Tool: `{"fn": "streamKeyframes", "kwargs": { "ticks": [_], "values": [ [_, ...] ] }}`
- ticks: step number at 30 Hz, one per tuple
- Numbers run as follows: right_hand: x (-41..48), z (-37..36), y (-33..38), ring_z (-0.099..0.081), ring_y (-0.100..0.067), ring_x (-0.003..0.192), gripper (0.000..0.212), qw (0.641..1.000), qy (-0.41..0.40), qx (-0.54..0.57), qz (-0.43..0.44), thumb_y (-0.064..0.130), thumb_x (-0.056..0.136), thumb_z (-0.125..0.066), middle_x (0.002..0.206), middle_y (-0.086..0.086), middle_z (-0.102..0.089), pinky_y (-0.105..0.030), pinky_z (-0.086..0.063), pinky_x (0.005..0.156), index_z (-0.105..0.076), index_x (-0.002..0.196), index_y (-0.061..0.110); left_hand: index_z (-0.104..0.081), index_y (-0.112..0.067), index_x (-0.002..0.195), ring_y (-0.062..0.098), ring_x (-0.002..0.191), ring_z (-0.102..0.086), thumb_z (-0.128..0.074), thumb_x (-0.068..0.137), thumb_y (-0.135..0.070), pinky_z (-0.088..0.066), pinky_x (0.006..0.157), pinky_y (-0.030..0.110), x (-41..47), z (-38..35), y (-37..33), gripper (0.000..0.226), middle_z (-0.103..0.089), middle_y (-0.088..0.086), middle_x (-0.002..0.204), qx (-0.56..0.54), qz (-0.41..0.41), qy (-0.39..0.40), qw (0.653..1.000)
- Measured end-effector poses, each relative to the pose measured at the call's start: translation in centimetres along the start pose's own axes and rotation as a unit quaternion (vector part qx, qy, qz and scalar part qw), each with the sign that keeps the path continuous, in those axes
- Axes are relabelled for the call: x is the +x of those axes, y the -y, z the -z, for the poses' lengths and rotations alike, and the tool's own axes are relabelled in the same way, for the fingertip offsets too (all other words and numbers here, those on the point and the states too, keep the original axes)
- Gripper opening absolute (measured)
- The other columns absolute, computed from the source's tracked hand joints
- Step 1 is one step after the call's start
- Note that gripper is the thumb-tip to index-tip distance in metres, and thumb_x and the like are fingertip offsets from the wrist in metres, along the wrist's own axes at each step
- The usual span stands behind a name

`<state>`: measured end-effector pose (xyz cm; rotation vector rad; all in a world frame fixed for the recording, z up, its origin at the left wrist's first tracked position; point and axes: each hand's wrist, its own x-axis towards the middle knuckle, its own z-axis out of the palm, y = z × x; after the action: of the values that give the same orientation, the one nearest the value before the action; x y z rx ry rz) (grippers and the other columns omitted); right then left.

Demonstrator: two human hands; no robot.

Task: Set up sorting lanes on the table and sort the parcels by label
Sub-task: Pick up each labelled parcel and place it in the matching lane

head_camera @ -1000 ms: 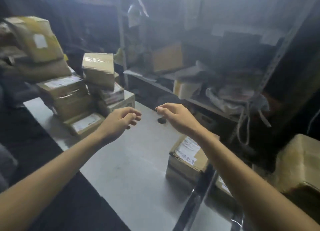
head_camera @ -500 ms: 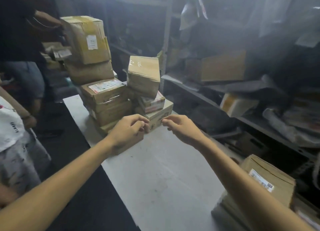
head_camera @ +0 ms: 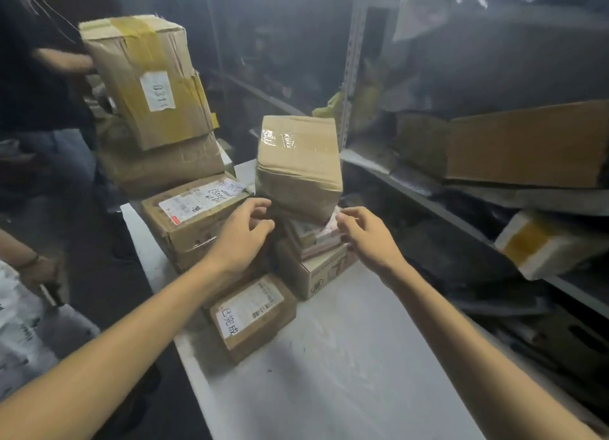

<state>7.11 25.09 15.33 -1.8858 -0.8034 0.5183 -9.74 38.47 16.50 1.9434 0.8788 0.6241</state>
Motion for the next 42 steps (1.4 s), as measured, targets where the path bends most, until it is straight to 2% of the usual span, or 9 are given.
{"fn": "streamKeyframes", "kwargs": {
  "ticks": [7, 13, 21, 26, 29, 35, 37, 40, 42],
  "values": [
    [7.4, -1.8, 1.2, -0.057, -0.016, 0.112, 0.061, 0.997, -0.062, 0.022, -0.033, 0.049, 0.099, -0.052, 0.127, 0.004, -0.053, -0.036, -0.047, 0.098, -0.036, 0.149, 0.016, -0.031, -0.018, 0.145, 0.018, 0.131, -0.042, -0.056, 0.094, -0.013, -0.038, 0.108, 0.037, 9.1, -0.2, 0.8, 0.057, -0.040, 0.002, 0.145, -0.050, -0.001, -0.067, 0.996],
    [10.2, -3.6, 1.3, -0.059, -0.011, 0.104, 0.057, 0.998, -0.058, 0.001, -0.033, 0.046, 0.094, -0.058, 0.125, 0.009, -0.053, -0.046, -0.052, 0.095, -0.040, 0.143, 0.023, -0.032, -0.026, 0.141, 0.012, 0.120, -0.044, -0.060, 0.088, -0.012, -0.040, 0.109, 0.044, 12.6, -0.6, 2.8, 0.062, -0.041, 0.002, 0.139, -0.033, -0.037, -0.036, 0.998],
    [11.3, -3.3, 1.6, -0.057, -0.011, 0.109, 0.085, 0.998, -0.062, 0.026, -0.004, 0.057, 0.071, -0.067, 0.124, 0.013, -0.055, -0.032, -0.049, 0.091, -0.036, 0.146, 0.031, -0.029, -0.030, 0.140, 0.020, 0.130, -0.036, -0.057, 0.076, -0.025, -0.037, 0.110, 0.049, 13.3, -0.9, 3.0, 0.071, -0.037, 0.000, 0.139, -0.026, -0.085, -0.021, 0.996],
    [9.9, -2.1, 1.1, -0.064, -0.011, 0.107, 0.095, 0.986, -0.076, 0.143, -0.030, 0.069, 0.062, -0.075, 0.126, 0.008, -0.057, -0.039, -0.060, 0.085, -0.042, 0.140, 0.025, -0.026, -0.032, 0.150, 0.015, 0.121, -0.028, -0.057, 0.074, -0.031, -0.030, 0.104, 0.033, 13.0, -1.3, -0.1, 0.082, -0.034, -0.004, 0.139, 0.047, -0.171, -0.031, 0.984],
    [8.6, -0.5, 1.0, -0.065, -0.014, 0.106, 0.083, 0.977, -0.078, 0.194, -0.048, 0.065, 0.060, -0.075, 0.124, 0.006, -0.057, -0.043, -0.062, 0.085, -0.047, 0.128, 0.027, -0.027, -0.031, 0.150, 0.015, 0.121, -0.026, -0.057, 0.071, -0.032, -0.025, 0.100, 0.026, 12.4, -2.1, -2.0, 0.084, -0.034, -0.006, 0.137, 0.057, -0.201, -0.012, 0.978],
    [4.6, 4.0, 0.6, -0.058, -0.007, 0.100, 0.101, 0.986, -0.058, 0.113, -0.112, 0.075, 0.054, -0.070, 0.122, 0.001, -0.051, -0.015, -0.048, 0.061, -0.038, 0.129, 0.016, -0.032, -0.029, 0.149, 0.011, 0.116, -0.025, -0.052, 0.072, -0.034, -0.027, 0.097, 0.025, 9.9, -4.9, -5.0, 0.080, -0.035, -0.010, 0.124, 0.075, -0.224, 0.038, 0.971],
    [2.9, 5.1, -0.6, -0.059, -0.010, 0.106, 0.110, 0.984, -0.060, 0.113, -0.122, 0.075, 0.053, -0.081, 0.132, 0.000, -0.050, -0.019, -0.052, 0.070, -0.033, 0.135, 0.018, -0.035, -0.030, 0.149, 0.014, 0.116, -0.027, -0.051, 0.071, -0.035, -0.029, 0.103, 0.029, 8.7, -6.3, -5.7, 0.080, -0.037, -0.009, 0.125, 0.090, -0.241, 0.066, 0.964],
    [0.0, 6.6, -2.5, -0.043, -0.017, 0.133, 0.135, 0.990, -0.065, 0.092, -0.082, 0.066, 0.053, -0.086, 0.152, 0.007, -0.031, -0.037, -0.046, 0.105, -0.004, 0.156, 0.039, -0.034, -0.034, 0.148, 0.019, 0.119, -0.030, -0.045, 0.066, -0.045, -0.027, 0.108, 0.034, 6.5, -8.5, -7.1, 0.084, -0.041, -0.005, 0.128, 0.124, -0.267, 0.095, 0.951],
    [-1.9, 7.3, -3.8, -0.043, -0.015, 0.134, 0.135, 0.993, -0.073, 0.067, -0.064, 0.069, 0.053, -0.086, 0.150, 0.013, -0.034, -0.040, -0.045, 0.106, -0.004, 0.158, 0.045, -0.033, -0.037, 0.148, 0.021, 0.119, -0.031, -0.040, 0.063, -0.050, -0.029, 0.109, 0.041, 5.0, -9.8, -8.1, 0.086, -0.041, -0.003, 0.128, 0.151, -0.276, 0.110, 0.943]
  ]
}}
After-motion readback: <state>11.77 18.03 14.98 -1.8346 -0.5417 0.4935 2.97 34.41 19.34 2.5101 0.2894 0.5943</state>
